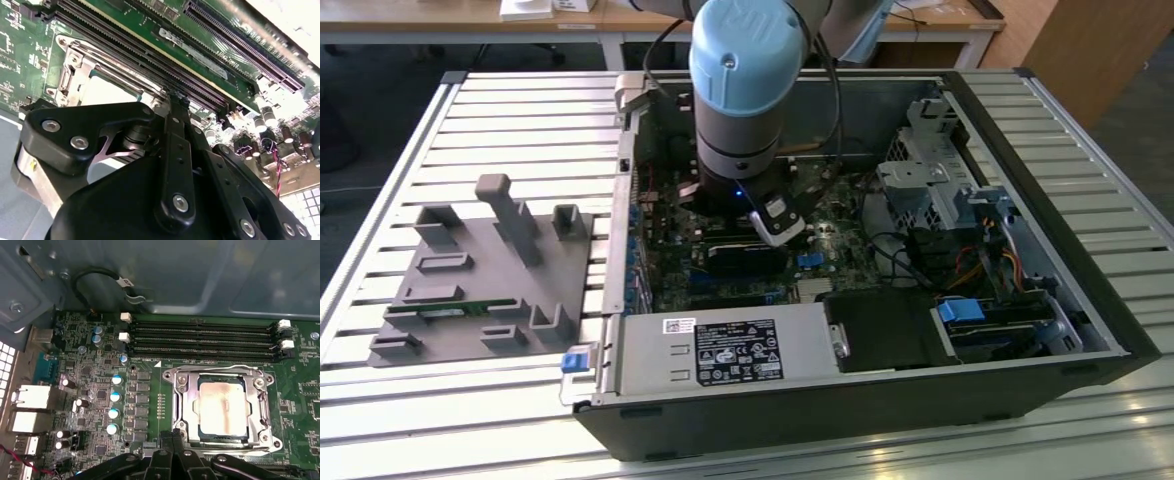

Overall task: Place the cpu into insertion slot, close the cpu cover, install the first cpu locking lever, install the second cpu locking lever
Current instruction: 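Install the second cpu locking lever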

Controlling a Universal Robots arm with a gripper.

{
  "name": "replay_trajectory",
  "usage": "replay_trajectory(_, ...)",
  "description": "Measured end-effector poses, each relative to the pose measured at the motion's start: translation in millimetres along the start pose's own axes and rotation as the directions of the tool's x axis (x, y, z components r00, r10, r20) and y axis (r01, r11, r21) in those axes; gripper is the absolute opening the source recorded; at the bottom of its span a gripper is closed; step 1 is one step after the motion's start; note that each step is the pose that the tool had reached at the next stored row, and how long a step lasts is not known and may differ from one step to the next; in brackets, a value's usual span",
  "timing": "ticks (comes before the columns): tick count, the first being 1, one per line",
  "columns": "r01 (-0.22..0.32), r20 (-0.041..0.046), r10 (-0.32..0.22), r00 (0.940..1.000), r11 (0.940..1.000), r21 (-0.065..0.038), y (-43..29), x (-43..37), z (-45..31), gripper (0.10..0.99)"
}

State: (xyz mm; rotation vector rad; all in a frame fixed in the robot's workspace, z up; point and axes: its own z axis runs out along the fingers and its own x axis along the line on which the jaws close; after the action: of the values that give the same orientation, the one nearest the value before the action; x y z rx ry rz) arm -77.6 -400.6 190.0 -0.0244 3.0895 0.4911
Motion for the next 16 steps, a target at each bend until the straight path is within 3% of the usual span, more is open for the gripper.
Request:
replay_trajectory(6, 0.000, 0.0003, 0.000, 1.0000, 0.9999, -0.014, -0.5, 0.4, 1.7, 0.106)
replay_trajectory(16, 0.000, 0.0003, 0.000, 1.0000, 0.9999, -0.015, 2.9, 0.3, -8.8, 0.106)
